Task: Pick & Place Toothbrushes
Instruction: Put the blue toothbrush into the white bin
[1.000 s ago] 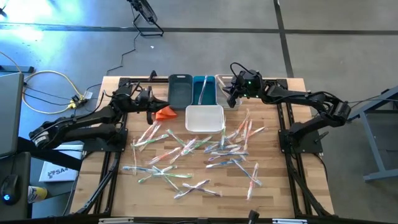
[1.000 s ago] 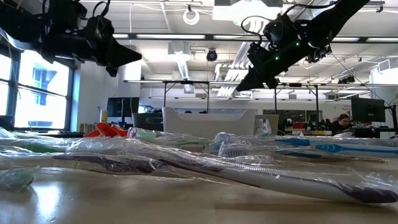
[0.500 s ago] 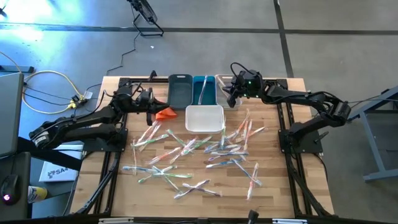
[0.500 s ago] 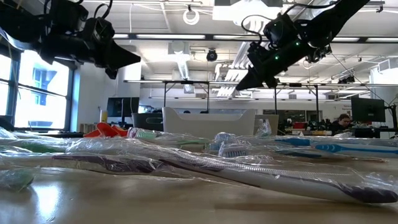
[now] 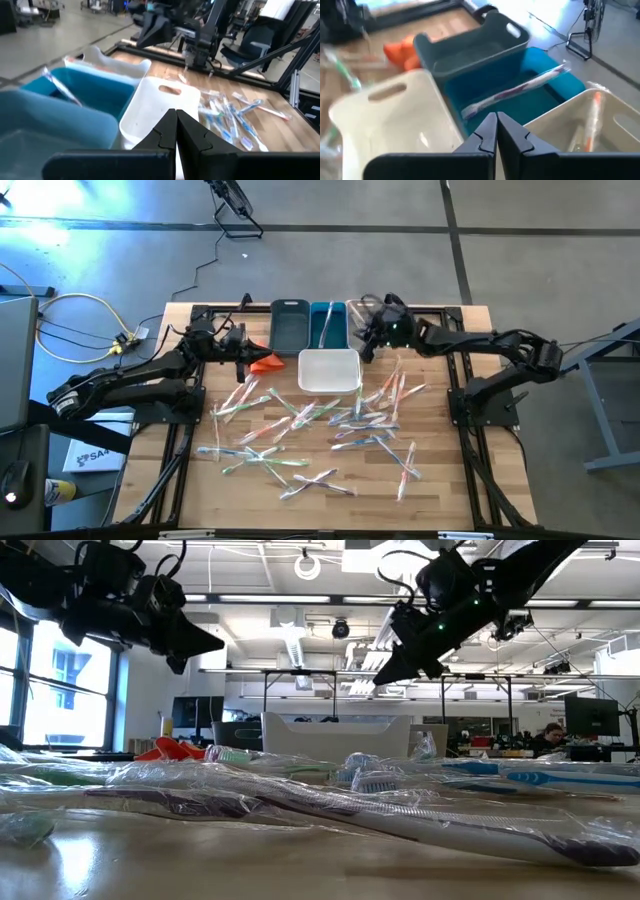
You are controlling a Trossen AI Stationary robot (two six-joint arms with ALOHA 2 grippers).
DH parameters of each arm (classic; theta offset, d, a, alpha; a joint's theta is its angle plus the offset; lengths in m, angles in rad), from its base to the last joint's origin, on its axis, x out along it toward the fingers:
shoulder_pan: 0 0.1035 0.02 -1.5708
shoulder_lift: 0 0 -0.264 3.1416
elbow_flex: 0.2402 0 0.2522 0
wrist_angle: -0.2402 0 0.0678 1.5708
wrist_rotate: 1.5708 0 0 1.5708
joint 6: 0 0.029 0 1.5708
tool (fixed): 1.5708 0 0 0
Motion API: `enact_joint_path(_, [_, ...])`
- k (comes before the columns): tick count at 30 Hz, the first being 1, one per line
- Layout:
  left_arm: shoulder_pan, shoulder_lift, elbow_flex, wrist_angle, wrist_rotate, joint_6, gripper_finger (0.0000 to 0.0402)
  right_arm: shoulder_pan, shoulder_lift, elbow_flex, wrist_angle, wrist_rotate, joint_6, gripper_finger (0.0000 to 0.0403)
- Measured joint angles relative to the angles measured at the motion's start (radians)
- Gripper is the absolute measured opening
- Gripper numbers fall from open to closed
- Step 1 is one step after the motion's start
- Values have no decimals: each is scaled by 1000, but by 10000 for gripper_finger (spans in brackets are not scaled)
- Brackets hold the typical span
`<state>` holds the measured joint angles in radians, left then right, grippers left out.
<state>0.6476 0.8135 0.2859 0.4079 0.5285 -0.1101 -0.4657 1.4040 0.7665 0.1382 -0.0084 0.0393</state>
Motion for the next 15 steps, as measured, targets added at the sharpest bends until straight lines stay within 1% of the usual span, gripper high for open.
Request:
enact_joint_path(3, [0, 0, 0, -33, 0, 0, 0, 76, 0, 46, -132, 117, -8, 3])
enact_joint_path(6, [0, 0, 0, -51, 0, 0, 0, 137, 0, 136, -346, 225, 28, 3])
enact_joint_path(8, [0, 0, 0, -54, 0, 0, 0, 171, 0, 193, -467, 272, 74, 3])
enact_joint_path(11, [0, 0, 0, -53, 0, 0, 0, 207, 0, 265, -593, 268, 157, 3])
enact_joint_path(15, [0, 0, 0, -54, 0, 0, 0, 245, 0, 343, -750, 200, 272, 3])
